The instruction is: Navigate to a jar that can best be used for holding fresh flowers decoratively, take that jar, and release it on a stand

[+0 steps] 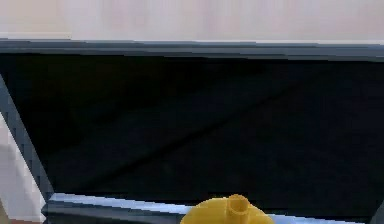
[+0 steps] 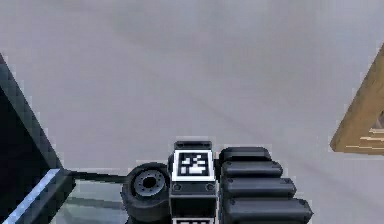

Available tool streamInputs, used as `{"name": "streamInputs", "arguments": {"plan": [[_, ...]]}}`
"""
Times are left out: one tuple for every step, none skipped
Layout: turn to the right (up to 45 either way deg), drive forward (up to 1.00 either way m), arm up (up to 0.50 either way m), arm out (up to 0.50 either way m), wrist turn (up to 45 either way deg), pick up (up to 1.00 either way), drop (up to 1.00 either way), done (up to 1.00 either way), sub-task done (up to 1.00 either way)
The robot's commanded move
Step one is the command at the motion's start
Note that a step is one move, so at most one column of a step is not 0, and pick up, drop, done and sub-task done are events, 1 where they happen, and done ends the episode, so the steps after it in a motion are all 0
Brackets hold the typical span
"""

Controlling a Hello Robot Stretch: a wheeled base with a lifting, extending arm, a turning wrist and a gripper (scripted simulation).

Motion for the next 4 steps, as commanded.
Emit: {"name": "streamInputs", "arguments": {"plan": [[21.0, 0.0, 0.0, 0.0, 0.0, 0.0, 0.0, 0.0, 0.0], [-24.0, 0.0, 0.0, 0.0, 0.0, 0.0, 0.0, 0.0, 0.0], [33.0, 0.0, 0.0, 0.0, 0.0, 0.0, 0.0, 0.0, 0.0], [3.0, 0.0, 0.0, 0.0, 0.0, 0.0, 0.0, 0.0, 0.0]]}}
